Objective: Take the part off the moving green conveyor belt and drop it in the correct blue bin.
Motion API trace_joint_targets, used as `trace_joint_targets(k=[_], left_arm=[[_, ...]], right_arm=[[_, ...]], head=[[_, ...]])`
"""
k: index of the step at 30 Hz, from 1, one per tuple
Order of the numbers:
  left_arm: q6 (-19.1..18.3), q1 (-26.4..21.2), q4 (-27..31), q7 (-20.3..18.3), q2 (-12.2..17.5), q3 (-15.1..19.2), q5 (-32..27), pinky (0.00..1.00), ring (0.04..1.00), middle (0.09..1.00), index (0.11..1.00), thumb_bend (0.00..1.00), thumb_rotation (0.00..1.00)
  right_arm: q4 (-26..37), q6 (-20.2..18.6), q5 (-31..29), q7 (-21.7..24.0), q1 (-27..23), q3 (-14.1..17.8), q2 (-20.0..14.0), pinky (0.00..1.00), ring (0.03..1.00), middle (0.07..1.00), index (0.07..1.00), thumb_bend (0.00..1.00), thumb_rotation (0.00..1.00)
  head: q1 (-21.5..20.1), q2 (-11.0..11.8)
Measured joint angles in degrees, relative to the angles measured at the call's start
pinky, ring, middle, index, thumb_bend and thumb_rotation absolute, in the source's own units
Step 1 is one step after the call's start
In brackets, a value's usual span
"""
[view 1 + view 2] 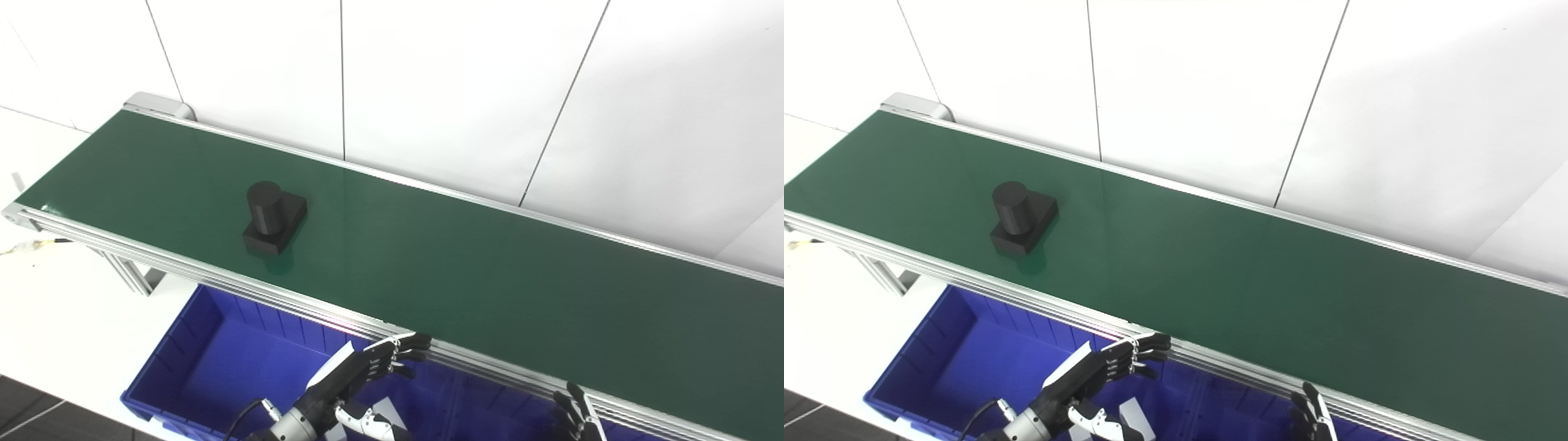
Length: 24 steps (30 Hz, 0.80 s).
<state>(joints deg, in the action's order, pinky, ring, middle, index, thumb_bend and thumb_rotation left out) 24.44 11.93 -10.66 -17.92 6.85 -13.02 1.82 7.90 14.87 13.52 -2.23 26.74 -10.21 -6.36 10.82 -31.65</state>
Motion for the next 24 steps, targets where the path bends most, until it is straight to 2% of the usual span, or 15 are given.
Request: trace_joint_targets(k=[7,24], left_arm=[[0.0,0.0,-0.2,1.5,0.2,-1.0,0.2,0.72,0.842,0.883,0.878,1.00,0.31],[0.0,-0.6,-0.9,2.6,0.4,-1.6,0.2,0.72,0.834,0.881,0.873,1.00,0.29]], right_arm=[[-2.0,1.3,0.8,-0.1,-0.2,0.0,0.1,0.79,0.854,0.889,0.948,0.66,0.21],[-3.2,1.9,0.7,-0.1,-0.8,0.3,0.3,0.78,0.849,0.884,0.942,0.68,0.20]], head=[[-1.1,1.9],[-1.5,2.1]])
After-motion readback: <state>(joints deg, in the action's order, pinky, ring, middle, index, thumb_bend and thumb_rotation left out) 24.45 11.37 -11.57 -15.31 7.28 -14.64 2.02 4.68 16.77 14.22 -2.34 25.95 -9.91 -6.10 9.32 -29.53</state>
